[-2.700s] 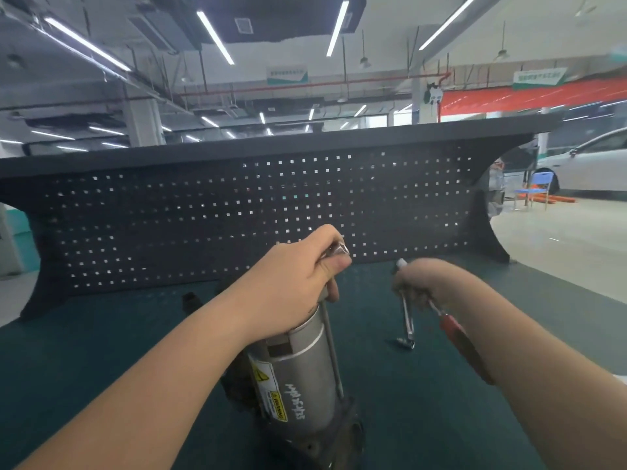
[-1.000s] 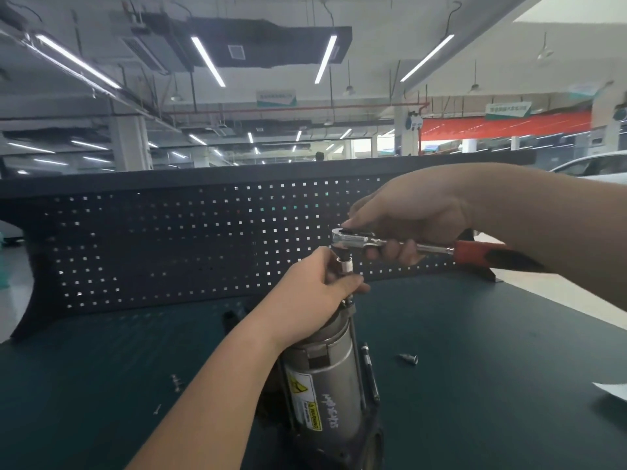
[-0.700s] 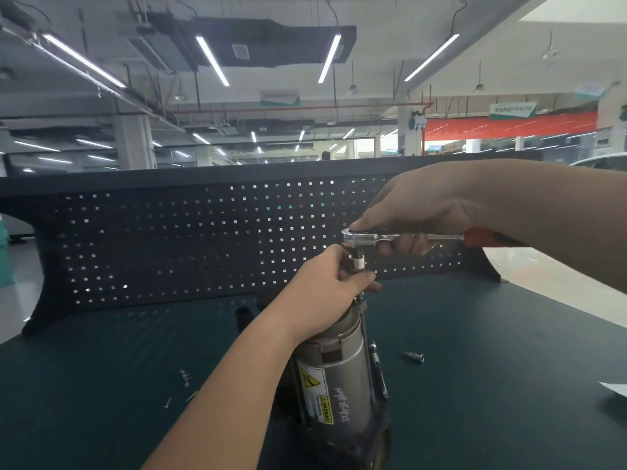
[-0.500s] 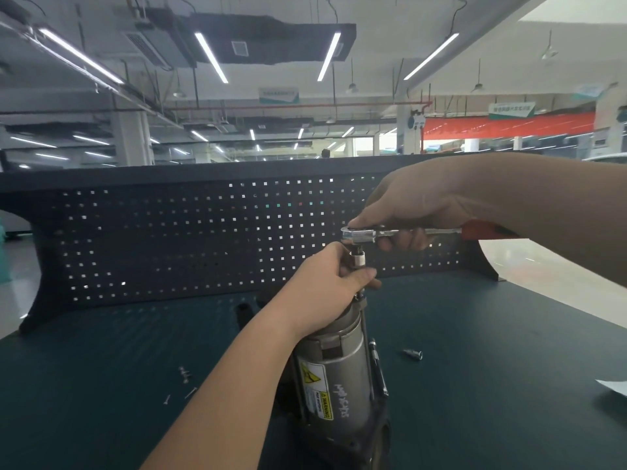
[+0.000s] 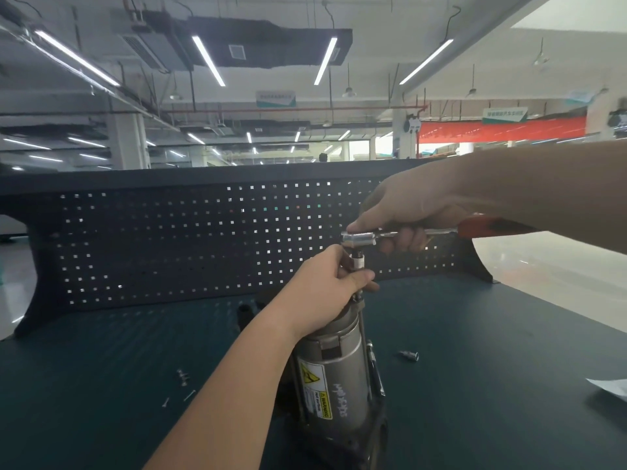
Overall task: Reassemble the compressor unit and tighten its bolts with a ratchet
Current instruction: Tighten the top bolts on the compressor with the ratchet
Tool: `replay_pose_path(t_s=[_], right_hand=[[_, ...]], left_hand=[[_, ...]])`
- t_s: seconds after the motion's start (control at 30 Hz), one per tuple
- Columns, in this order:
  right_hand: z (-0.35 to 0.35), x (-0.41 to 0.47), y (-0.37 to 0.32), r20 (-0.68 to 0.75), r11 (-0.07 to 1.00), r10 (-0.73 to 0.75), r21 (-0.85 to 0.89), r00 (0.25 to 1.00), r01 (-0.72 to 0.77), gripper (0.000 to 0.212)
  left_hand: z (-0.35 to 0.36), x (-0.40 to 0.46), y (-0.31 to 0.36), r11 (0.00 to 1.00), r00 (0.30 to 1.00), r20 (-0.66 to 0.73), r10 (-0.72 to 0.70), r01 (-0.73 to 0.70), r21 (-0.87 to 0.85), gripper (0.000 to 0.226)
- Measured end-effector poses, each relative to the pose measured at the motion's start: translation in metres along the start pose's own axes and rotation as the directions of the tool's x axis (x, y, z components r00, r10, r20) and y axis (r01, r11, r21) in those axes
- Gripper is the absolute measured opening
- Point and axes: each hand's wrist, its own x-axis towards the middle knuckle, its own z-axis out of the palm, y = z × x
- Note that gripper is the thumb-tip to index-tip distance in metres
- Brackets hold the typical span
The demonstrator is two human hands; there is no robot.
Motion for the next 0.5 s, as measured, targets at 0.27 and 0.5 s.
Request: replay_pose_path(t_s=[0.27,0.5], right_hand=[[-0.003,0.019,0.018,0.163,0.997,-0.046,0.075,0.986,0.034,0.024],[-0.006,-0.004,0.023,0.191,0.990,0.128,-0.086,0.973,-0.113,0.057]], left_hand=[[-0.001,-0.001,0.000,0.999,1.000,0.000,0.000,0.000,-0.035,0.019],[0.000,0.001,-0.001,0.999,1.000,0.005,0.004,-0.003,-0.037,0.009]])
